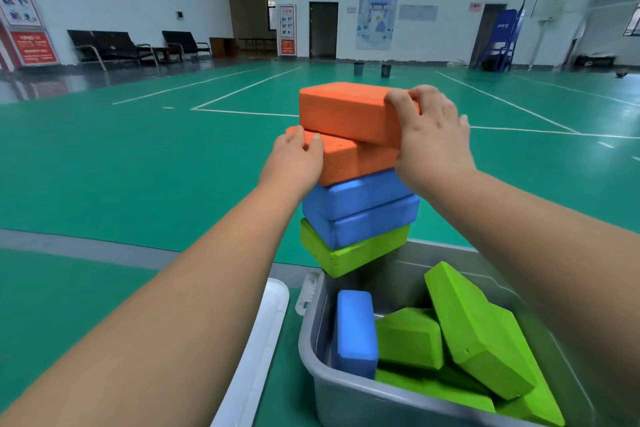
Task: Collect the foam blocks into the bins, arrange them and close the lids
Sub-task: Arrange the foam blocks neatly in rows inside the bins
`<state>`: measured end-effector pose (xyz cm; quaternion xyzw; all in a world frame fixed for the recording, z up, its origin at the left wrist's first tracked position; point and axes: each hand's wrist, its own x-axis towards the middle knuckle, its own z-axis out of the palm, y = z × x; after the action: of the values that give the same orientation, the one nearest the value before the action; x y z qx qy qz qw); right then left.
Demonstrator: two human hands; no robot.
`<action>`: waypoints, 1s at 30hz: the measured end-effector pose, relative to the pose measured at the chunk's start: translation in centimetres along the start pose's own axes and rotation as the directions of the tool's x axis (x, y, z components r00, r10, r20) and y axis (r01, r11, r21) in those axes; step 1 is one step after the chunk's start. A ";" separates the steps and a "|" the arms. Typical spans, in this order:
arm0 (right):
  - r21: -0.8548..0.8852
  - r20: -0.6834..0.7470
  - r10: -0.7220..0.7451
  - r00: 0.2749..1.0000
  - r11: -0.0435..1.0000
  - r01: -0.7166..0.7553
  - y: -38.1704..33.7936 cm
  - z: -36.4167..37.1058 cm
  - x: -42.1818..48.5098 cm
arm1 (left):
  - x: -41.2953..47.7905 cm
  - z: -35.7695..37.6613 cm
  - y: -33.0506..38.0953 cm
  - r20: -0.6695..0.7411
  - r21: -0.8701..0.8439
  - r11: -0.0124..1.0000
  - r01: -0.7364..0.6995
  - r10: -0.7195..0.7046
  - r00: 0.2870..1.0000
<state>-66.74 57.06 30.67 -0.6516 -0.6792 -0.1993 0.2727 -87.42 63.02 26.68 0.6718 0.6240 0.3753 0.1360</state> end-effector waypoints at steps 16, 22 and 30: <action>0.111 -0.135 -0.106 0.985 0.986 0.122 1.5 0.2 -0.3 | -3.8 1.6 1.4 -0.103 0.026 0.996 -0.088 0.090 0.991; 0.158 -0.058 -0.081 0.995 0.983 0.089 2.6 1.0 1.4 | -4.6 2.5 0.4 -0.087 0.070 0.994 -0.081 0.087 0.992; 0.237 0.030 0.113 0.993 0.965 -0.117 1.1 2.1 2.3 | -3.9 1.4 0.7 -0.079 0.092 0.992 -0.084 0.091 0.993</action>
<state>-65.85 60.23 30.42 -0.6540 -0.6615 -0.0951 0.3544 -85.72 59.62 24.93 0.6877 0.6151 0.3805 0.0635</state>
